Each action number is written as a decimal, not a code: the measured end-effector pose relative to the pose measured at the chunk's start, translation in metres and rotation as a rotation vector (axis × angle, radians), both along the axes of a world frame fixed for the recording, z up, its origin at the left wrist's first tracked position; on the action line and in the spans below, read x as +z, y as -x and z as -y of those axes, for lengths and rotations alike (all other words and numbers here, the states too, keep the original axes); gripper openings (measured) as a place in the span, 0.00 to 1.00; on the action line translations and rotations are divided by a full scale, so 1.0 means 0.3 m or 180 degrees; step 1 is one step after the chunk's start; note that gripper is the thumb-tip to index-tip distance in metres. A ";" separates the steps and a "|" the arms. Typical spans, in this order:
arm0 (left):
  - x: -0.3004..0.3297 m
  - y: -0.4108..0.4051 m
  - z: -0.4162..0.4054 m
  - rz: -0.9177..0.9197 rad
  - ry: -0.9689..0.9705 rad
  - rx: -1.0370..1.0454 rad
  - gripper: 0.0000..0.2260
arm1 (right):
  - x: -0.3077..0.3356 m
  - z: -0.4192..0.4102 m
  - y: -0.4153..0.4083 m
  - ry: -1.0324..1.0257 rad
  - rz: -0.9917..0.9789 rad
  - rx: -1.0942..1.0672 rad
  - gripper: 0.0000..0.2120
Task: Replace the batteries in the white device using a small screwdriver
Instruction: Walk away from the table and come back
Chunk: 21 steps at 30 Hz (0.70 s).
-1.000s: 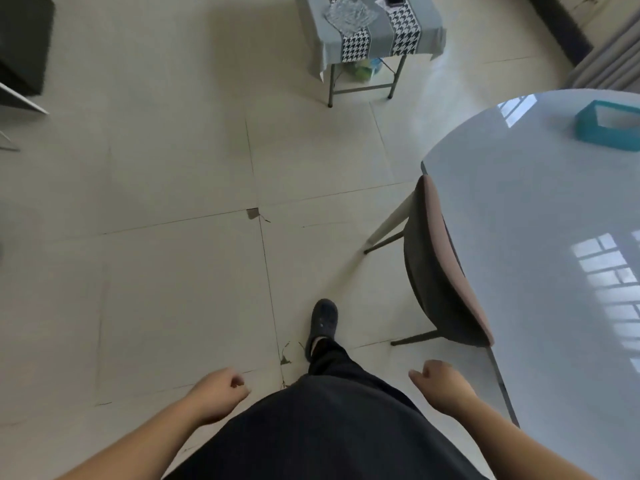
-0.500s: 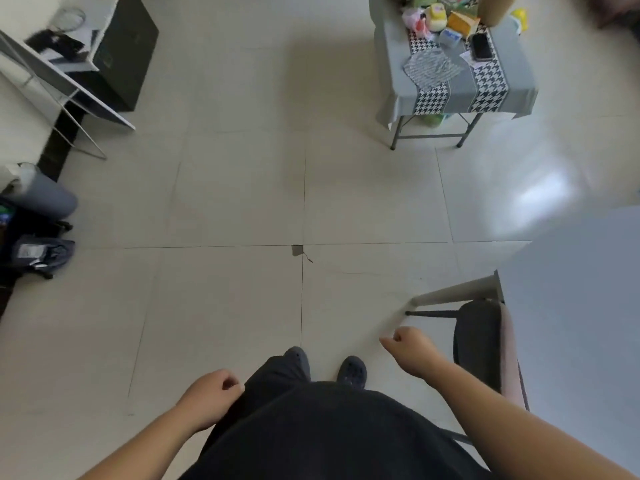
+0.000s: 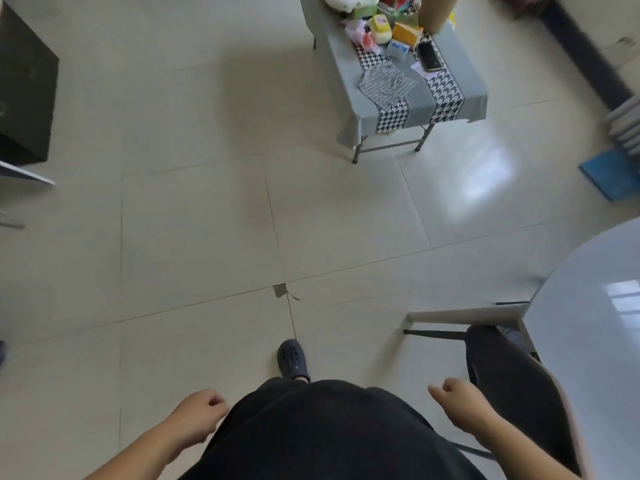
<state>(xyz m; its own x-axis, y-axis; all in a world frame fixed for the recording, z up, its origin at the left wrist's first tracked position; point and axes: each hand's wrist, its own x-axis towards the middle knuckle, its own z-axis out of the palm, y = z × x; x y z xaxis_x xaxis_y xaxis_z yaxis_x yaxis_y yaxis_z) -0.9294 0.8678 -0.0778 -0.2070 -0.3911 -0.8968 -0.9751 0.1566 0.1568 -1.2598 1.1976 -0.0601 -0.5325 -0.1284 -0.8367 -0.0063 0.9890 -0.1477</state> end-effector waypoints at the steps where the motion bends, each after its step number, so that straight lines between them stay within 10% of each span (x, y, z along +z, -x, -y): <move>1: 0.005 0.043 0.065 -0.0030 0.0034 -0.0176 0.08 | 0.008 0.003 -0.006 -0.0029 0.0022 -0.0139 0.16; 8: 0.063 0.544 0.330 -0.0290 0.0108 -0.1258 0.07 | 0.035 0.039 0.005 -0.0112 0.0113 -0.0879 0.17; 21: 0.119 1.353 0.407 -0.0487 0.0056 -0.1364 0.06 | -0.057 0.244 0.657 0.0119 0.0168 -0.0779 0.17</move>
